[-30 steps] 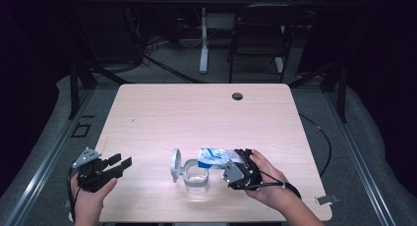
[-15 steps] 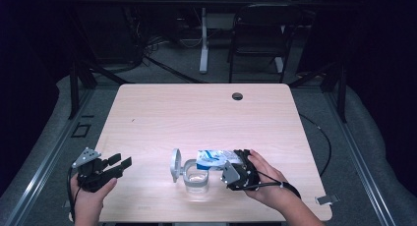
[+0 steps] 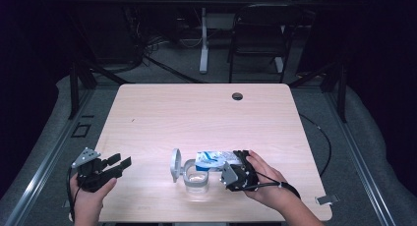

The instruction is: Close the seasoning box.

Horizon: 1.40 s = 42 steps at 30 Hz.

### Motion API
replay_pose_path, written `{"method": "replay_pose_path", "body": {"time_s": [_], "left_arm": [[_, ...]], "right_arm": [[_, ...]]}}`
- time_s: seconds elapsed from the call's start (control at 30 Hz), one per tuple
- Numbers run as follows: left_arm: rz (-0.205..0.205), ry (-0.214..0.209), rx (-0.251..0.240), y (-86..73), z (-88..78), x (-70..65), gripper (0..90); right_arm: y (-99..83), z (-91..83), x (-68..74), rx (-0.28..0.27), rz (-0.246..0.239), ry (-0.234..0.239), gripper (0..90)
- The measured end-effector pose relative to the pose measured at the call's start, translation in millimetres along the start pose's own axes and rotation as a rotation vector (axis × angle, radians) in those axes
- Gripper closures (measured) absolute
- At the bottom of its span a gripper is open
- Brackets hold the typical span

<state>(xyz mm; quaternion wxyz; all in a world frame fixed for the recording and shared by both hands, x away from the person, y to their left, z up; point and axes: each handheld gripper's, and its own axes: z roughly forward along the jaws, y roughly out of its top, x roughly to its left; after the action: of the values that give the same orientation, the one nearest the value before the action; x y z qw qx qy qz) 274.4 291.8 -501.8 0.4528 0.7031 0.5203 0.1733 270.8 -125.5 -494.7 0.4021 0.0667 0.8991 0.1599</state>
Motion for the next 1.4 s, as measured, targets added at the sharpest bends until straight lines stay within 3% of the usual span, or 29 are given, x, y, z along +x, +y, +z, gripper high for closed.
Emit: {"method": "replay_pose_path", "body": {"time_s": [0.17, 0.47, 0.57, 0.67, 1.4], "left_arm": [[0.000, 0.000, 0.000, 0.0, 0.1, 0.0, 49.8], [-0.002, 0.000, -0.002, -0.1, -0.1, 0.5, 49.8], [-0.002, 0.000, -0.002, -0.2, -0.1, 0.7, 49.8], [-0.002, 0.001, 0.003, -0.1, -0.3, 1.1, 49.8], [-0.002, 0.000, 0.003, -0.3, -0.4, 1.5, 49.8]], "right_arm": [[-0.3, 0.2, 0.5, 0.009, -0.003, -0.001, 42.5], [-1.3, 2.9, 4.0, 0.032, -0.070, -0.013, 42.7], [-1.3, 3.1, 4.9, 0.039, -0.062, -0.010, 42.7], [-1.9, 4.7, 5.4, 0.041, -0.095, -0.023, 42.7], [0.4, 9.4, 8.7, 0.066, -0.143, -0.039, 42.9]]}}
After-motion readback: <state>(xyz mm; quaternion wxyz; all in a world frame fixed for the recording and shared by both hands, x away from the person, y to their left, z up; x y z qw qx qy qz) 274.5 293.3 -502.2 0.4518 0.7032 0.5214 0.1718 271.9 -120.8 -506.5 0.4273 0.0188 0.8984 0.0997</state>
